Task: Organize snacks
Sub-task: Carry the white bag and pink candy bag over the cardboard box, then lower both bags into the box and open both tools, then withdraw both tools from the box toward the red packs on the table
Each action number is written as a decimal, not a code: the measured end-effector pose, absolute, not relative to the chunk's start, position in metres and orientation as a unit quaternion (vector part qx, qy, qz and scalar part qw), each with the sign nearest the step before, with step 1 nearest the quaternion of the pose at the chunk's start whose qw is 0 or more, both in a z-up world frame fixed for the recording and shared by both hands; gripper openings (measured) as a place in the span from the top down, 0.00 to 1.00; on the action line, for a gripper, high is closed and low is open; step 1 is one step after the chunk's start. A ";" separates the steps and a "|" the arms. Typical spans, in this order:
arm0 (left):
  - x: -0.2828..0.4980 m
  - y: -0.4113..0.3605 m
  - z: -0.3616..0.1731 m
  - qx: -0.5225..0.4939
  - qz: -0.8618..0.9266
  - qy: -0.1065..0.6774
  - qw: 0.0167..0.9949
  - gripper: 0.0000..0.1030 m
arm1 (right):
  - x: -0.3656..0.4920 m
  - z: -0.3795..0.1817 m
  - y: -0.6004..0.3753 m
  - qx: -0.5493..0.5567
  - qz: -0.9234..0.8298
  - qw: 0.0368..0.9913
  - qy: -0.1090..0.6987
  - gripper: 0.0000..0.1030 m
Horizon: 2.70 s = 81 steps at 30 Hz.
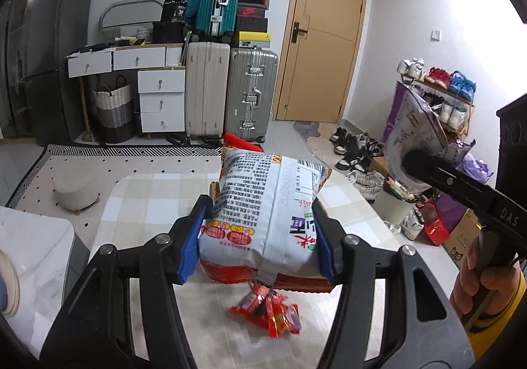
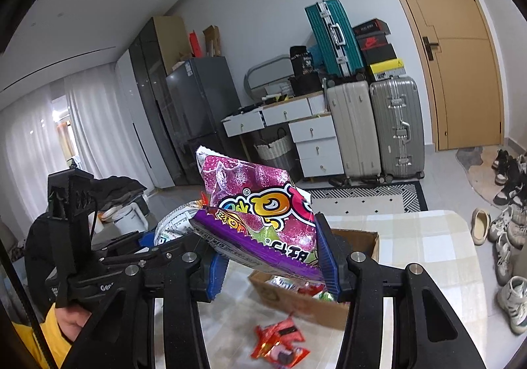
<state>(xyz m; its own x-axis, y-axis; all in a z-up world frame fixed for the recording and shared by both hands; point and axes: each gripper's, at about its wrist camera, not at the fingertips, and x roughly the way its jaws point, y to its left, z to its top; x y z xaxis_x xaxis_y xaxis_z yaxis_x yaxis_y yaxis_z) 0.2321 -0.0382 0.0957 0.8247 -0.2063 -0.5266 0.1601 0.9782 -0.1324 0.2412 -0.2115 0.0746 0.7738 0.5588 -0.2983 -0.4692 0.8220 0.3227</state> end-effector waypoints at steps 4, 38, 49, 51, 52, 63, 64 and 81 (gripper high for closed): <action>0.279 -0.052 0.088 -0.031 -0.101 0.290 0.951 0.47 | 0.278 0.065 -0.208 0.115 0.266 0.934 0.208 0.53; 0.536 -0.081 -0.057 -0.033 -0.095 0.412 0.906 0.46 | 0.425 -0.044 -0.198 0.101 0.222 0.913 0.328 0.53; 0.518 -0.070 -0.062 -0.043 -0.078 0.406 0.909 0.27 | 0.431 -0.062 -0.188 0.093 0.220 0.901 0.361 0.53; 0.508 -0.066 -0.057 -0.043 -0.076 0.404 0.911 0.27 | 0.431 -0.064 -0.184 0.089 0.221 0.899 0.367 0.53; 0.504 -0.062 -0.054 -0.042 -0.075 0.403 0.911 0.27 | 0.430 -0.065 -0.183 0.085 0.220 0.899 0.368 0.51; 0.441 -0.041 -0.011 -0.042 -0.062 0.389 0.918 0.25 | 0.401 -0.039 -0.189 0.069 0.202 0.915 0.342 0.44; 0.434 -0.042 -0.006 -0.041 -0.063 0.388 0.919 0.25 | 0.396 -0.033 -0.190 0.072 0.202 0.917 0.337 0.44; 0.267 -0.059 0.074 -0.029 -0.058 0.323 0.944 0.19 | 0.208 0.052 -0.214 0.122 0.225 0.947 0.192 0.15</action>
<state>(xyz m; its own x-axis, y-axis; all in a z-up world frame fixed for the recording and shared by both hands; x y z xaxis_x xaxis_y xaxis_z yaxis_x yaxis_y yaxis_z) 0.2670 -0.0587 0.0744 0.7845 -0.1285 -0.6067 0.0910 0.9916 -0.0923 0.2084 -0.2137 0.0516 0.8248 0.4737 -0.3086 -0.3799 0.8686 0.3181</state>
